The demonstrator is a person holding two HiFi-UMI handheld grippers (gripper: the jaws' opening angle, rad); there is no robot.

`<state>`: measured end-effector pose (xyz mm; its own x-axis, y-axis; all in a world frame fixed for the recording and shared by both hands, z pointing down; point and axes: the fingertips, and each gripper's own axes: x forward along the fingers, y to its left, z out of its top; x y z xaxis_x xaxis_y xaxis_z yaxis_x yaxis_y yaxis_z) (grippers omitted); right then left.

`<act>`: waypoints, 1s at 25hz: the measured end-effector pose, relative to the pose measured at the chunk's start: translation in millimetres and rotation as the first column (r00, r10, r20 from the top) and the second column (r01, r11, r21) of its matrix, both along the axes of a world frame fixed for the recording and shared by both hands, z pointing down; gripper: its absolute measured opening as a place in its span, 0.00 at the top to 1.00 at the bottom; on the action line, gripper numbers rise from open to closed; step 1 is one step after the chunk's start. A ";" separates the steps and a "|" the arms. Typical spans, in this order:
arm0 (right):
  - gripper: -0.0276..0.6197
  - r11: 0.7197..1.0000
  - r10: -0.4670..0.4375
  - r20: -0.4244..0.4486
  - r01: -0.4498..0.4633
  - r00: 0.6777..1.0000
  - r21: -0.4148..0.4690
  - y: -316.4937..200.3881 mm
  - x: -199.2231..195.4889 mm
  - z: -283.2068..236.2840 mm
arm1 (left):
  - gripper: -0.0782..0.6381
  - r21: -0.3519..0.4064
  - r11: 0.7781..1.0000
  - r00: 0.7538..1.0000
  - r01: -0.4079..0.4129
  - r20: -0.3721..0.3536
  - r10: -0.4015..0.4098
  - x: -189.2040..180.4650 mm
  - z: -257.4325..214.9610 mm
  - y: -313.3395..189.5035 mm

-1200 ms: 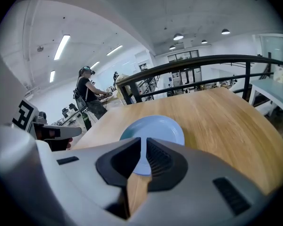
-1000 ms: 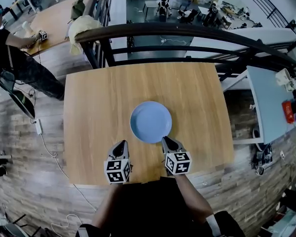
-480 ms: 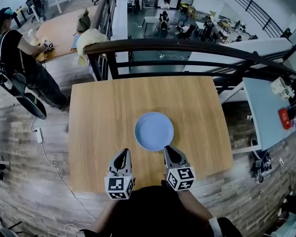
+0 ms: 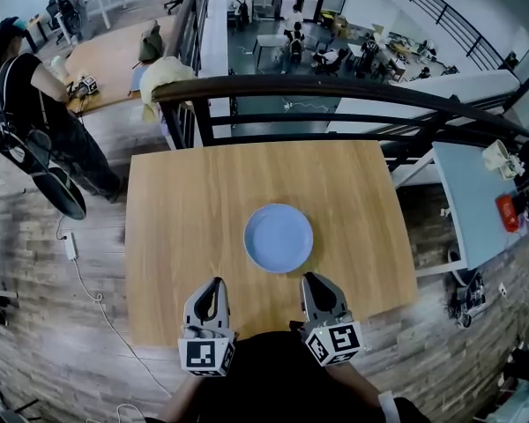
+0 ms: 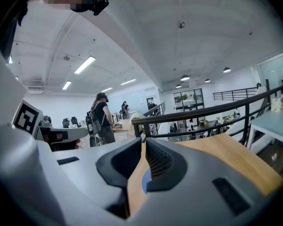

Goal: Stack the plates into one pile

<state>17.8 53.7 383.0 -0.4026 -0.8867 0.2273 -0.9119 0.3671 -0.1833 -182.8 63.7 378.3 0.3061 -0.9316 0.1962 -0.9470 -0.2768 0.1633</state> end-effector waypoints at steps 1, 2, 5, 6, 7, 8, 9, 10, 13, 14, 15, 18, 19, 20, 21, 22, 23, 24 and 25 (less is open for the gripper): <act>0.88 1.000 0.005 -0.002 -0.005 1.000 0.016 0.6 0.2 -5.4 | 0.86 -0.001 1.000 1.000 0.005 0.003 -0.005 -1.9 0.9 1.2; 0.88 0.999 0.010 0.000 -0.010 1.000 0.032 1.0 0.4 -9.1 | 0.86 -0.004 1.000 1.000 0.009 0.004 -0.009 -2.8 0.6 1.2; 0.89 0.998 0.017 0.001 -0.017 1.000 0.057 0.0 -0.8 -12.0 | 0.86 -0.016 1.000 1.000 0.013 -0.008 -0.014 -3.0 2.4 -0.2; 0.89 0.998 0.018 -0.007 -0.018 1.000 0.061 -1.3 -1.0 -13.0 | 0.86 -0.016 1.000 1.000 0.013 -0.011 -0.013 -2.6 2.8 -1.3; 0.90 0.998 0.020 -0.015 -0.019 1.000 0.065 -2.7 -0.5 -13.8 | 0.86 -0.008 1.000 1.000 0.009 -0.009 -0.009 -1.8 1.6 -3.0; 0.90 0.997 0.023 -0.018 -0.021 1.000 0.067 -3.9 0.3 -14.2 | 0.86 0.005 1.000 1.000 0.006 -0.004 -0.006 -1.0 -0.1 -5.0; 0.90 0.997 0.024 -0.019 -0.023 1.000 0.069 -4.8 1.0 -14.6 | 0.86 0.012 1.000 1.000 0.005 0.000 -0.005 -0.9 -0.8 -6.5; 0.90 0.997 0.025 -0.019 -0.023 1.000 0.070 -5.5 1.4 -14.7 | 0.86 0.012 1.000 1.000 0.009 0.002 -0.009 -1.6 -0.3 -7.5; 0.90 0.997 0.023 -0.012 -0.023 1.000 0.068 -6.6 1.4 -12.1 | 0.86 0.007 1.000 1.000 0.028 -0.002 -0.028 -5.0 2.0 -8.3; 0.90 0.998 0.023 -0.012 -0.023 1.000 0.065 -6.8 1.5 -10.8 | 0.86 0.007 1.000 1.000 0.030 -0.006 -0.030 -5.1 2.4 -8.5; 0.90 0.998 0.023 -0.015 -0.022 1.000 0.064 -7.1 1.6 -10.5 | 0.86 0.007 1.000 1.000 0.030 -0.008 -0.030 -4.6 2.3 -8.7; 0.90 0.998 0.020 -0.020 -0.019 1.000 0.064 -5.9 1.9 -11.0 | 0.86 0.005 1.000 1.000 0.025 -0.005 -0.025 -2.1 2.9 -8.0; 0.90 0.998 0.019 -0.019 -0.018 1.000 0.062 -5.0 1.6 -10.3 | 0.86 0.006 1.000 1.000 0.023 -0.003 -0.023 -1.7 3.3 -7.7; 0.90 0.998 0.018 -0.016 -0.017 1.000 0.060 -4.2 0.9 -9.1 | 0.86 0.006 1.000 1.000 0.022 -0.002 -0.022 -1.7 3.9 -7.3; 0.90 0.998 0.017 -0.013 -0.016 1.000 0.058 -3.5 0.2 -7.7 | 0.86 0.004 1.000 1.000 0.022 -0.004 -0.022 -2.1 4.7 -7.0; 0.90 0.998 0.015 -0.012 -0.014 1.000 0.058 -3.0 -0.4 -6.6 | 0.86 0.002 1.000 1.000 0.023 -0.006 -0.023 -2.5 5.4 -6.8; 0.90 0.998 0.013 -0.014 -0.013 1.000 0.058 -2.8 -0.6 -6.0 | 0.86 0.003 1.000 1.000 0.023 -0.006 -0.023 -2.4 5.4 -6.8; 0.90 0.998 0.013 -0.017 -0.012 1.000 0.057 -3.0 -0.4 -6.4 | 0.86 0.005 1.000 1.000 0.022 -0.004 -0.022 -1.7 4.9 -7.3; 0.90 0.998 0.013 -0.021 -0.011 1.000 0.056 -3.5 0.0 -7.1 | 0.86 0.007 1.000 1.000 0.021 -0.002 -0.021 -0.6 4.5 -7.9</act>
<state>17.8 50.1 375.8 -0.3875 -0.9029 0.1862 -0.9198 0.3652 -0.1433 -183.4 55.8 382.8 0.2870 -0.9391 0.1892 -0.9522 -0.2582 0.1632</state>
